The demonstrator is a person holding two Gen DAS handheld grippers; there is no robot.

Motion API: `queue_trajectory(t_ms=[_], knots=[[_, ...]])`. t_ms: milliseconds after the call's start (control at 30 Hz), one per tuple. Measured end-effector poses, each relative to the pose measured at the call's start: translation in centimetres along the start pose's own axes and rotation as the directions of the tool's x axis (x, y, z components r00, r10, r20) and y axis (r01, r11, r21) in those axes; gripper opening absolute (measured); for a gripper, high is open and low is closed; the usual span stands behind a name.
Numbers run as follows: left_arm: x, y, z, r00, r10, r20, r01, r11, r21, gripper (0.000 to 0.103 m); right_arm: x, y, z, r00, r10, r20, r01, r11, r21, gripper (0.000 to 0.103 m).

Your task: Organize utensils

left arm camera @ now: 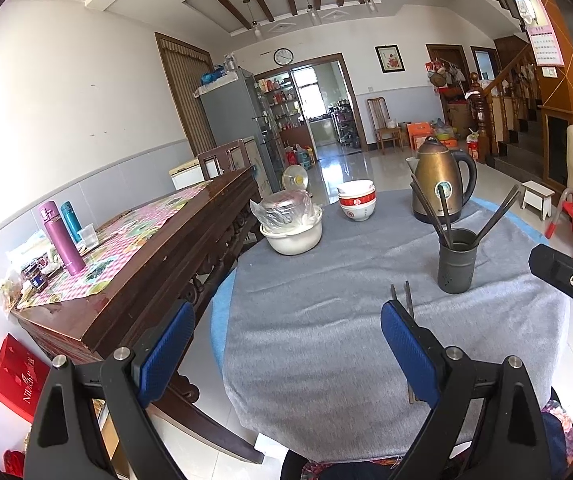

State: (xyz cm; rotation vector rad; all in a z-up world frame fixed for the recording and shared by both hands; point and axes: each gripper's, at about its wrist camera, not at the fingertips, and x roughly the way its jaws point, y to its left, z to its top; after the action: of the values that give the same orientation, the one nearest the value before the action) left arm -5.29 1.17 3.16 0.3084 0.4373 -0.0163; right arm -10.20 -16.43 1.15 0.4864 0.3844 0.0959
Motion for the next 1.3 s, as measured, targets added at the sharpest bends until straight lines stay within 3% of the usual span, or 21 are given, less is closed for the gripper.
queue_trajectory(t_ms=[1300], knots=[[1.9,1.1,-2.0,0.997,-0.007,-0.079,0.004,0.999,-0.043,0.094,1.2,0.8,-1.7,0.999,0.012,-0.046,-0.013,1.0,-0.022,0.062]])
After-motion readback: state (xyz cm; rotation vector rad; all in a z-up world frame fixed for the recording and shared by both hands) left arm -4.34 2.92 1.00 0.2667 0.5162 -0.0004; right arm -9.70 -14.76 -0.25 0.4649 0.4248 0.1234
